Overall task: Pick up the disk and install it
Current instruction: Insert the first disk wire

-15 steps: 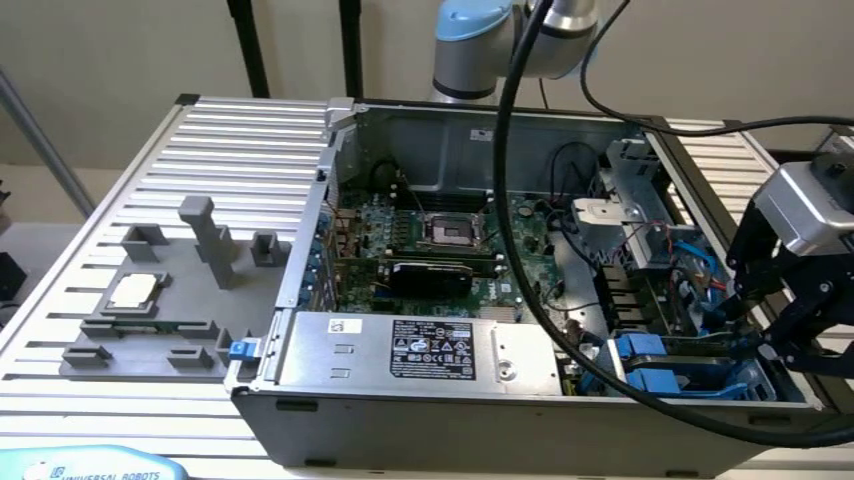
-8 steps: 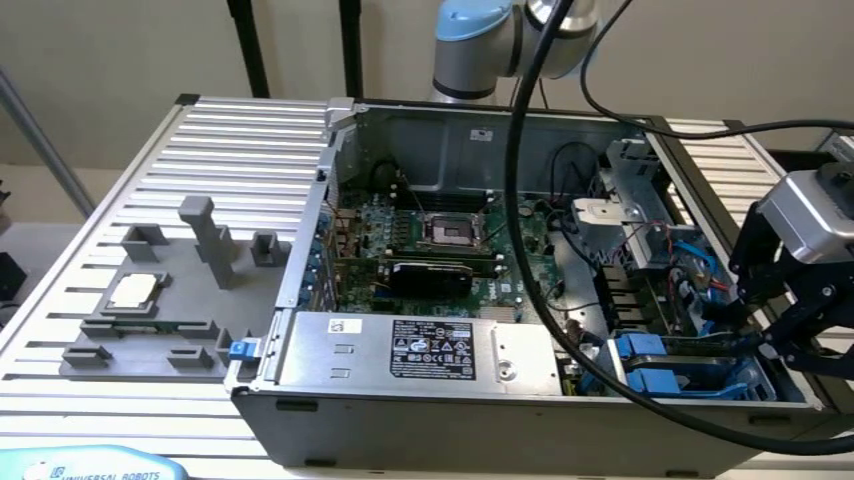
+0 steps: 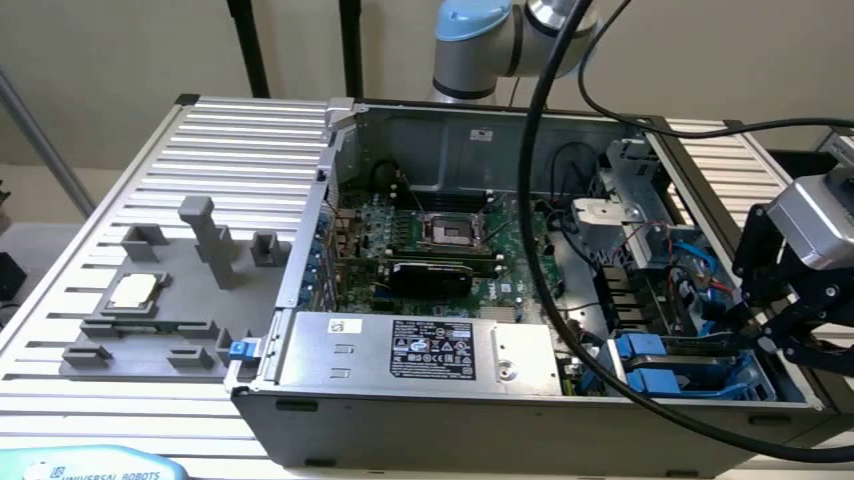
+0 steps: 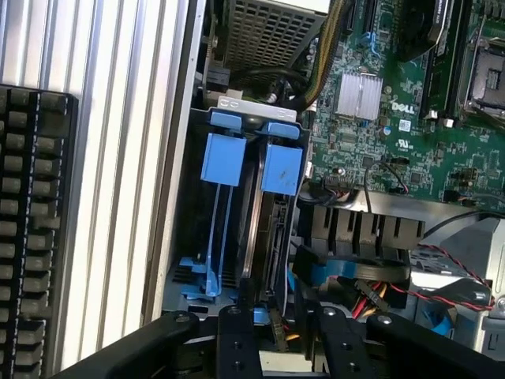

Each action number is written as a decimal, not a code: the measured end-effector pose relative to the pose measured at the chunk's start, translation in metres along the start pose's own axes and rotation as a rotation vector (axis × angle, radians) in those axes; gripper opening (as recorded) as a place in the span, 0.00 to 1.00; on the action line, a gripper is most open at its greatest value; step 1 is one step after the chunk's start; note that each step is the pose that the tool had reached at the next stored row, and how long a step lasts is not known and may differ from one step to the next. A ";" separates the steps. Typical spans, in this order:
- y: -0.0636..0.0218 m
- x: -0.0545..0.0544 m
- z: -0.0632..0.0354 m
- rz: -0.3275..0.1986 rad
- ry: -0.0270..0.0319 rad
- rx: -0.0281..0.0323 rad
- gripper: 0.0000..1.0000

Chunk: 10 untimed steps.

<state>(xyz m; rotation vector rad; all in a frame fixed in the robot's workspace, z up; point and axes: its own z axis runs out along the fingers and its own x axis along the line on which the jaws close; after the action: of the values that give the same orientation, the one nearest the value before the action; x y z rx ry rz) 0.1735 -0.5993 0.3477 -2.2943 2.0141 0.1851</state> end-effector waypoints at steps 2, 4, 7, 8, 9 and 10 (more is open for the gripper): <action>-0.0009 0.000 0.0003 -0.008 -0.0014 -0.0009 0.25; -0.0019 0.000 0.0007 -0.015 -0.0026 -0.0019 0.25; -0.0024 0.000 0.0008 -0.025 -0.0040 -0.0031 0.23; -0.0024 0.000 0.0009 -0.027 -0.0044 -0.0033 0.23; -0.0025 0.000 0.0009 -0.029 -0.0046 -0.0036 0.16; -0.0025 0.000 0.0009 -0.030 -0.0046 -0.0038 0.16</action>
<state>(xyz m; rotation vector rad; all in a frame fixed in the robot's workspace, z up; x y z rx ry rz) 0.1759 -0.5993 0.3467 -2.3226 1.9776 0.1921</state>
